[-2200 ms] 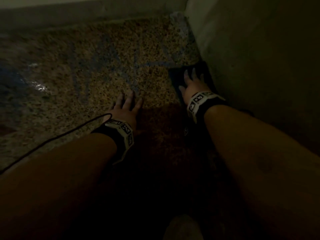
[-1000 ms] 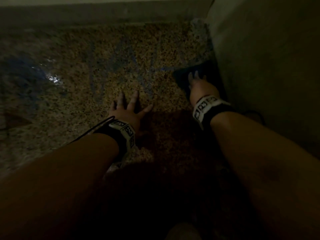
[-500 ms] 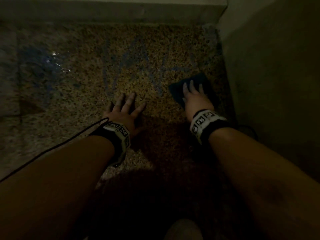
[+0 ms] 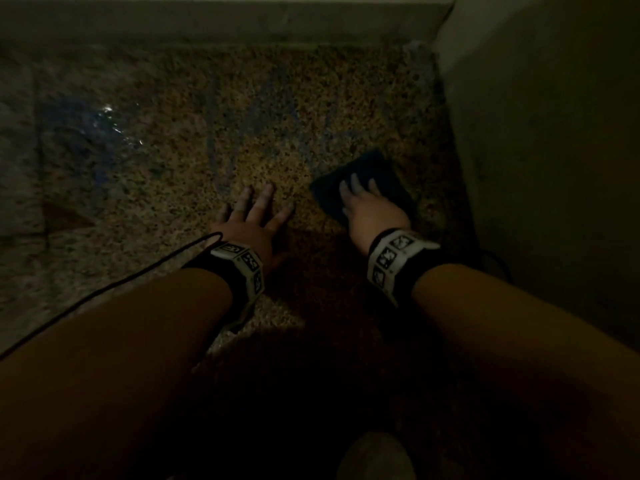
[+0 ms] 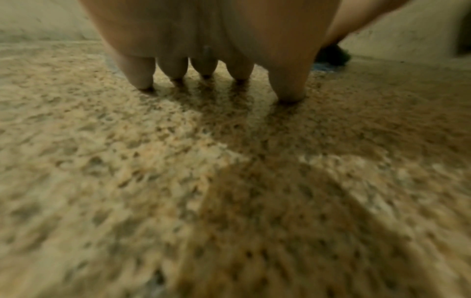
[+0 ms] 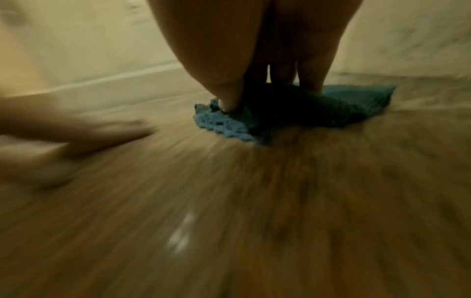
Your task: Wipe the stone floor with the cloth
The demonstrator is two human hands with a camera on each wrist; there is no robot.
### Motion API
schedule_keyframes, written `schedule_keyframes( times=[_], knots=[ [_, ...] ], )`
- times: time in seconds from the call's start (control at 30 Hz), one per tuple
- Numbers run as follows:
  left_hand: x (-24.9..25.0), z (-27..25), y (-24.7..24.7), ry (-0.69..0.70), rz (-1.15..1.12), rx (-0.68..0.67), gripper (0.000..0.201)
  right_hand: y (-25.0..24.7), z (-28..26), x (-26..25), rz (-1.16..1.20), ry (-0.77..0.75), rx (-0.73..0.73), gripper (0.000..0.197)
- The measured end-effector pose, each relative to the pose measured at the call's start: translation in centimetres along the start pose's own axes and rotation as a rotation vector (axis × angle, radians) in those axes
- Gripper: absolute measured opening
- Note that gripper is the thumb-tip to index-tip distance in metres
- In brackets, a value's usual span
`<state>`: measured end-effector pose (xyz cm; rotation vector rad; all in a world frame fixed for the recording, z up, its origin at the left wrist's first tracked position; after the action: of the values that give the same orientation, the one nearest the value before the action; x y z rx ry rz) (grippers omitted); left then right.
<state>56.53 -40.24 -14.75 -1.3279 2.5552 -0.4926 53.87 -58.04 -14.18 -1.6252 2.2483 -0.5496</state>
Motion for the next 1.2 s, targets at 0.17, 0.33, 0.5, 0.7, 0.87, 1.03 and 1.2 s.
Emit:
schedule_keyframes(
  times=[0.17, 0.33, 0.5, 0.7, 0.87, 1.03, 1.2],
  knots=[
    [-0.1, 0.2, 0.2, -0.006, 0.004, -0.010, 0.078, 0.6, -0.1, -0.5, -0.064, -0.022, -0.082, 0.057],
    [0.0, 0.3, 0.1, -0.001, -0.016, 0.002, 0.079, 0.5, -0.1, 2.1, -0.232, -0.149, 0.011, 0.056],
    [0.1, 0.5, 0.5, -0.007, -0.019, 0.017, 0.078, 0.3, 1.0, 1.0, -0.188, -0.141, 0.023, 0.054],
    [0.1, 0.6, 0.4, -0.007, -0.058, -0.002, 0.071, -3.1, 3.5, -4.4, -0.069, -0.062, 0.099, 0.055],
    [0.2, 0.2, 0.2, 0.001, -0.040, -0.027, 0.070, -3.5, 3.5, -5.2, -0.060, -0.054, 0.061, 0.056],
    [-1.8, -0.3, -0.2, 0.085, -0.040, 0.006, 0.082, -0.2, 0.8, -3.6, -0.196, -0.128, -0.045, 0.056],
    [-5.2, -0.6, 1.7, -0.052, -0.069, 0.079, 0.089, 1.1, 0.2, -3.7, -0.164, -0.160, -0.032, 0.054]
  ],
)
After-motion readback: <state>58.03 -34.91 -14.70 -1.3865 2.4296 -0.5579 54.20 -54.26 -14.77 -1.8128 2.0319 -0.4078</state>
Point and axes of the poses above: each hand's wrist, its own z-axis towards the middle knuckle, its own y-axis out of the palm, x = y × z, the point moved 1 cm from there along z, towards the middle knuckle, and after that the axes turned 14 degrees about -x, right-handed, at the moved point
